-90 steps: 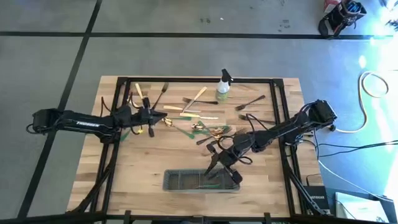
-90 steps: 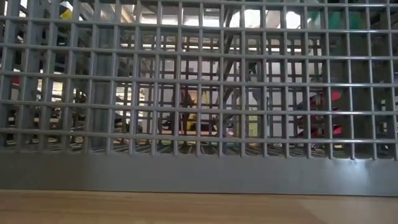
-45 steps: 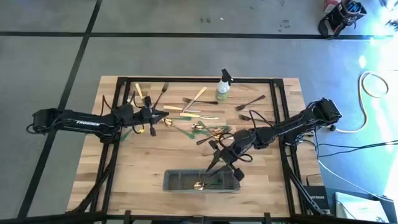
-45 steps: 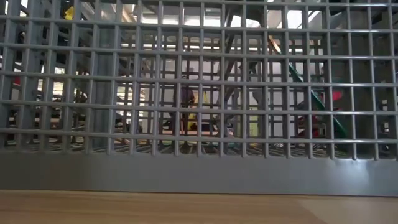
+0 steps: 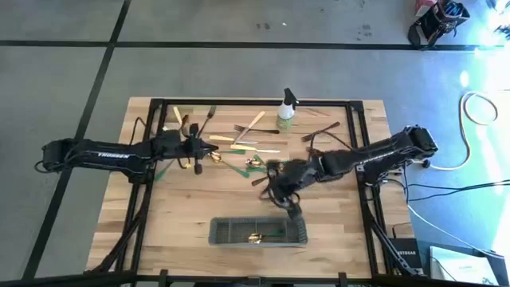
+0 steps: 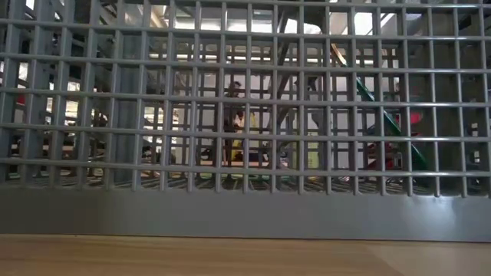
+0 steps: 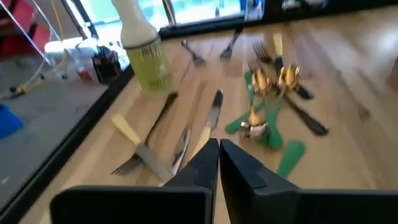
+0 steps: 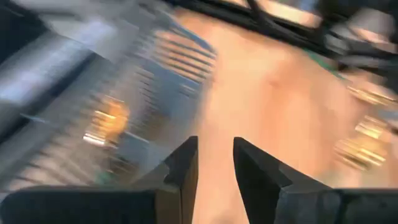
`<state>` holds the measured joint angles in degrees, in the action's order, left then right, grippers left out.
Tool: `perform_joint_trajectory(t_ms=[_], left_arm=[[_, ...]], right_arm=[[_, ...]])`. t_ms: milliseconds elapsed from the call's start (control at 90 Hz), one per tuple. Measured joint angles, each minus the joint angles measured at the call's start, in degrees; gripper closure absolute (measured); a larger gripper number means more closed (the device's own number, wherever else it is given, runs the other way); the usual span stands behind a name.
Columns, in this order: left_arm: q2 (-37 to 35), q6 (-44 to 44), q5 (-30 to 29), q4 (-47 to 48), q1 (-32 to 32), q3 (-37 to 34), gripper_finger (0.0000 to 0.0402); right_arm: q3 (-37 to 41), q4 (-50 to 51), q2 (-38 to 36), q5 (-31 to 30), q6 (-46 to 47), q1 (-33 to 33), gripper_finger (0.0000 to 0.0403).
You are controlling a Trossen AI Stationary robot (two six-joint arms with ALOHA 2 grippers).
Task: Sort silverware
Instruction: Put the middle green spoon into the gray cutlery rack
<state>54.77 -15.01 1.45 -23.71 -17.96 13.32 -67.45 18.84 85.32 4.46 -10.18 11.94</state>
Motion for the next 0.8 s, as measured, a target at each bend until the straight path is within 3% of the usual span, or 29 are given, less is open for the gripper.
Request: perform_joint_trajectory(t_ms=[211, 422, 656, 800], left_arm=[[6.4, -5.2, 8.2, 11.8, -1.2, 5.7, 0.0402], [17.6, -12.7, 11.8, 19.9, 0.3, 14.6, 0.0402], [30.3, -18.6, 12.4, 33.9, 0.1, 25.2, 0.0402], [33.4, -19.9, 11.1, 35.3, 0.2, 27.9, 0.0390]], right_arm=[[-1.5, 2.5, 0.0, 2.7, -0.8, -7.1, 0.0317], [-1.3, 4.2, 0.3, 6.5, -1.0, -10.6, 0.0317], [-1.3, 6.9, 0.4, 7.2, -1.1, -10.5, 0.0317], [-1.3, 8.8, 0.4, 7.5, -1.1, -10.5, 0.0317]])
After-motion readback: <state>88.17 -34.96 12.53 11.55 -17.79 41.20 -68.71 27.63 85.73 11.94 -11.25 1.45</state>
